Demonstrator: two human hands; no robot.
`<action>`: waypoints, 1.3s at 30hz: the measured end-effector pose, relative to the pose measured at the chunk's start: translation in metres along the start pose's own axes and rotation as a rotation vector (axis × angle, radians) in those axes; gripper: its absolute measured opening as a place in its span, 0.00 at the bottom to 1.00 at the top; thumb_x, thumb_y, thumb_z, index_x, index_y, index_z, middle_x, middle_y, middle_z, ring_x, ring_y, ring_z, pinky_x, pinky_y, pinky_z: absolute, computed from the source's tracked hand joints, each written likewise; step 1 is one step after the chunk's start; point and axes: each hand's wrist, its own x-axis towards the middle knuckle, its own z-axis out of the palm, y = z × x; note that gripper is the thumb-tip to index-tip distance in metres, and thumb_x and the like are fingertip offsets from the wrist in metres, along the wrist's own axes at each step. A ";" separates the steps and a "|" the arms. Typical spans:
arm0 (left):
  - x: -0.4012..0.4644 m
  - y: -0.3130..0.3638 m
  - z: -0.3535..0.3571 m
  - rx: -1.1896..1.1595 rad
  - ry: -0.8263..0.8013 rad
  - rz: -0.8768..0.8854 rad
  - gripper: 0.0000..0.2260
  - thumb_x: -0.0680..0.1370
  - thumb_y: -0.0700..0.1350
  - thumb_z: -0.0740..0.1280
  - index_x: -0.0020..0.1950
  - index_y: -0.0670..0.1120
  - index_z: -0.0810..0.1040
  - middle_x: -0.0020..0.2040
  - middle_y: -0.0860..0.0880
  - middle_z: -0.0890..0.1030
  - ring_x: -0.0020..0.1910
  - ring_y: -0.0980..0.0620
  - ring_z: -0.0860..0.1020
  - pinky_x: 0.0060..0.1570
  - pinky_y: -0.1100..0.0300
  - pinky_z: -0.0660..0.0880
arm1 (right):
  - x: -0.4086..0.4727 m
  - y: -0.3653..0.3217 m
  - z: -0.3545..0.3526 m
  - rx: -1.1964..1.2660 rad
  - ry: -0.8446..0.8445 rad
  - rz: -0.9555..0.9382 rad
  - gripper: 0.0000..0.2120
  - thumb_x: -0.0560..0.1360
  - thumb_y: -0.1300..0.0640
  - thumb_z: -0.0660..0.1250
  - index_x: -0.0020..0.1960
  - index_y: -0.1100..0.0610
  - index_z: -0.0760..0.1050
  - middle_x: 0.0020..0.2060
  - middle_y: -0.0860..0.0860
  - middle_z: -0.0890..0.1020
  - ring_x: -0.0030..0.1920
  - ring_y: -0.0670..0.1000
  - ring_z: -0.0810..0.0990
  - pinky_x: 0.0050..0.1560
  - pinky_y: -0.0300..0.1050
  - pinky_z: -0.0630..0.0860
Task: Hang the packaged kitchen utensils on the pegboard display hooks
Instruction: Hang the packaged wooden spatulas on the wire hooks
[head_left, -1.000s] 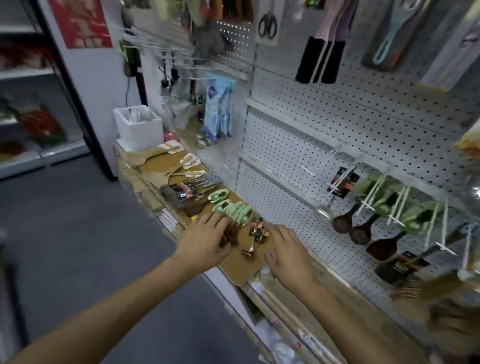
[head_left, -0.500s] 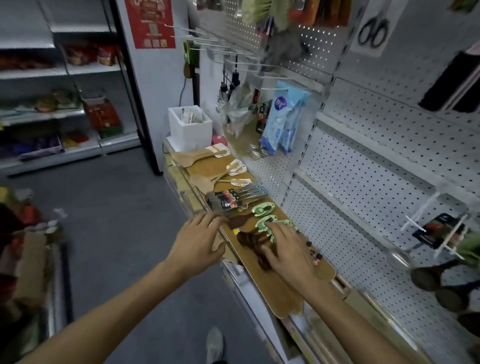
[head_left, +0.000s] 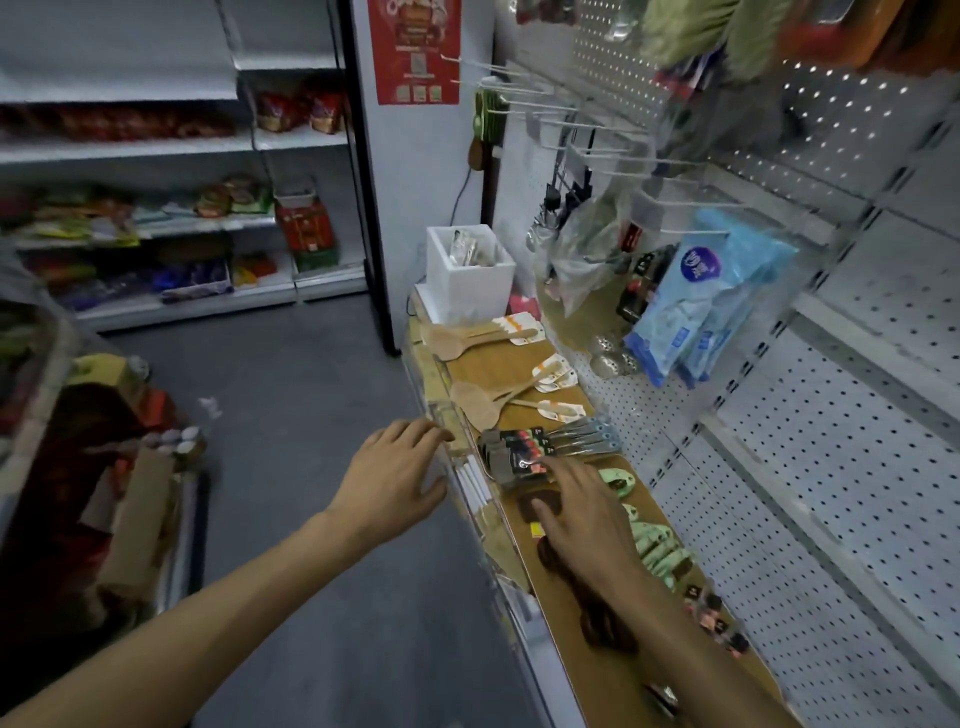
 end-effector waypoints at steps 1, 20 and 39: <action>0.007 -0.005 0.001 -0.005 -0.003 -0.004 0.21 0.78 0.57 0.61 0.69 0.54 0.69 0.65 0.56 0.73 0.65 0.52 0.72 0.63 0.55 0.71 | 0.009 -0.001 0.001 0.007 -0.003 -0.002 0.24 0.78 0.48 0.64 0.72 0.52 0.66 0.65 0.47 0.74 0.64 0.49 0.71 0.63 0.44 0.69; 0.210 -0.170 0.079 -0.121 -0.238 0.269 0.20 0.78 0.54 0.62 0.70 0.54 0.69 0.68 0.55 0.71 0.67 0.50 0.70 0.65 0.54 0.68 | 0.198 -0.038 0.097 -0.035 -0.021 0.324 0.24 0.78 0.49 0.65 0.72 0.54 0.68 0.66 0.50 0.76 0.65 0.50 0.73 0.65 0.47 0.70; 0.411 -0.252 0.273 -0.136 -0.470 0.396 0.19 0.78 0.50 0.64 0.68 0.50 0.70 0.66 0.49 0.73 0.63 0.43 0.73 0.60 0.48 0.71 | 0.400 0.043 0.242 -0.004 -0.189 0.646 0.22 0.77 0.52 0.64 0.69 0.56 0.69 0.62 0.54 0.77 0.60 0.57 0.76 0.56 0.52 0.76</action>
